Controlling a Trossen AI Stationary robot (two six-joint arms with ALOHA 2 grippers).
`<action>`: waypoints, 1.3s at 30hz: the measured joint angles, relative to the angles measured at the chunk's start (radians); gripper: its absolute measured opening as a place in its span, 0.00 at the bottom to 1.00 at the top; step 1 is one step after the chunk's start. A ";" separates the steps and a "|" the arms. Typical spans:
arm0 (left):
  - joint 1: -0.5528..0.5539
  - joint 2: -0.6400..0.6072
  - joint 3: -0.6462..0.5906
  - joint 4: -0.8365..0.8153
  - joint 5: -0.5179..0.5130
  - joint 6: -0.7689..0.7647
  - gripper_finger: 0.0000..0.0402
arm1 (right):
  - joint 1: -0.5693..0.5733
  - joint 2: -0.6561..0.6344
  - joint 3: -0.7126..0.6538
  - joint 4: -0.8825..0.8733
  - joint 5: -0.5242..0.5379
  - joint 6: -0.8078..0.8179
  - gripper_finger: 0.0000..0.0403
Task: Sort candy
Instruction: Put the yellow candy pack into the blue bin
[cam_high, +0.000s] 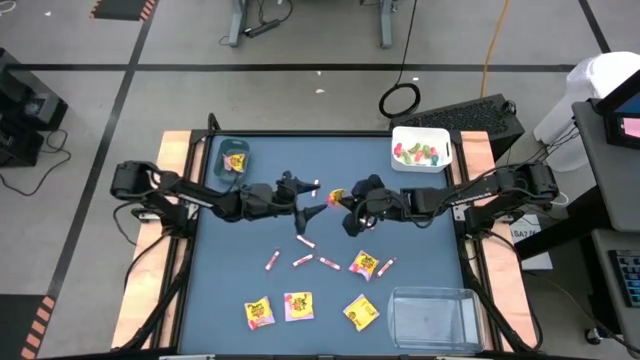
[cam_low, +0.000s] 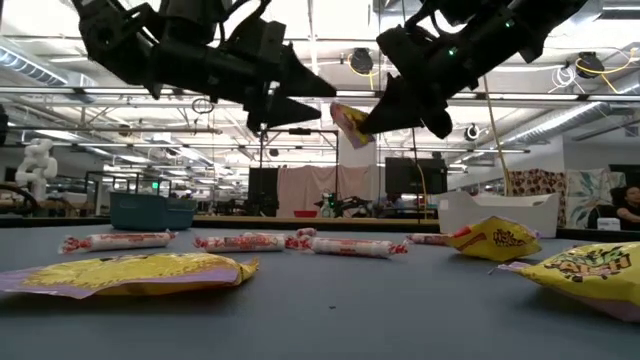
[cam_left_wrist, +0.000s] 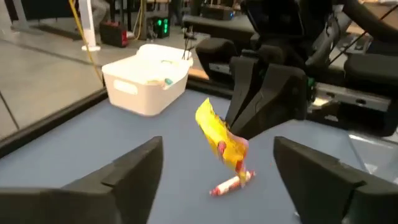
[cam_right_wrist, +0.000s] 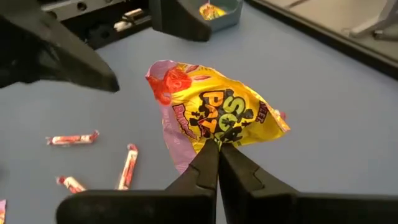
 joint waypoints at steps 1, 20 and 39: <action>0.000 0.009 0.008 0.012 0.003 0.016 0.81 | 0.000 0.000 0.000 0.006 0.004 -0.005 0.00; 0.025 0.098 0.130 -0.050 0.005 0.063 0.40 | -0.002 0.000 0.000 0.030 0.051 -0.046 0.00; 0.025 0.067 0.129 -0.092 0.003 0.061 0.04 | 0.001 -0.012 0.000 0.003 0.041 -0.079 0.21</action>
